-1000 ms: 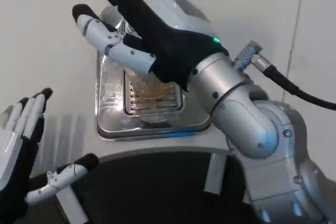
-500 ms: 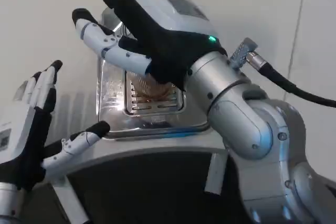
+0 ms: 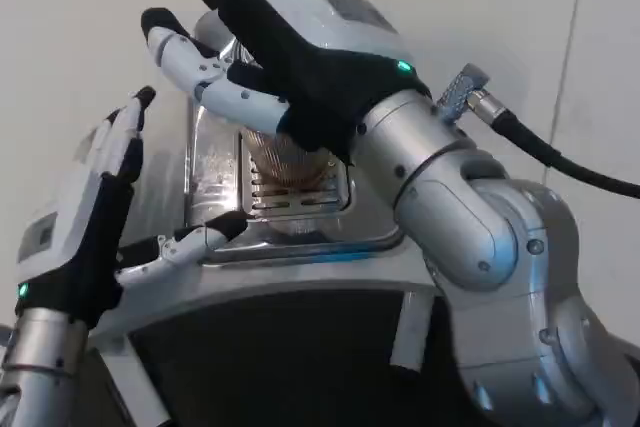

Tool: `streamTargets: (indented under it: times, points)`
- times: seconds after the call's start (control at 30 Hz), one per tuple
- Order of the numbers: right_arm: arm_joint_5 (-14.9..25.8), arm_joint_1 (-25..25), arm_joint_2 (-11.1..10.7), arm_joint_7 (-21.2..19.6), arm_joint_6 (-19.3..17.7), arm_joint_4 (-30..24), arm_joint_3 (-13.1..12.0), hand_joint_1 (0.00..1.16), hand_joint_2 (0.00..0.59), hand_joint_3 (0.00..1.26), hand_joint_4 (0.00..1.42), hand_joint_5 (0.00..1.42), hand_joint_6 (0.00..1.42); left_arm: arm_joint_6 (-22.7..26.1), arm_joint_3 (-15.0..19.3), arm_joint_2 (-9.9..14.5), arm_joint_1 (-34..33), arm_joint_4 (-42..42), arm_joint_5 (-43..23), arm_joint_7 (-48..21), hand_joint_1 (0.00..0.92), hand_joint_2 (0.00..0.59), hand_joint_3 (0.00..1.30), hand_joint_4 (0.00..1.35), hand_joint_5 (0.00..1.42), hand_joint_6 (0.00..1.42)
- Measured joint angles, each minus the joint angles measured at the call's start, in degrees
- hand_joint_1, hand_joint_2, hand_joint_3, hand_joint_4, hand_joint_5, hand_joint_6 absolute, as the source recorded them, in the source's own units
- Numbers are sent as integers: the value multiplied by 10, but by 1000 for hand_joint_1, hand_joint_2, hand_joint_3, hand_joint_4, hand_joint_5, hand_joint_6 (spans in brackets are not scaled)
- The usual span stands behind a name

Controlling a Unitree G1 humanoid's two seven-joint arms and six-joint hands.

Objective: Grasp the cup under the faucet to collect the drink, then remove the cup.

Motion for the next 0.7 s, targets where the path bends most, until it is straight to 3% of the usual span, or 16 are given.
streamTargets:
  times: [0.7]
  points:
    - [-2, -1, 9, -2, -8, 14, -14, 4, 566, 0, 0, 0, 0, -20, -28, -23, -79, 91, 1, 31, 248, 48, 0, 0, 1, 0]
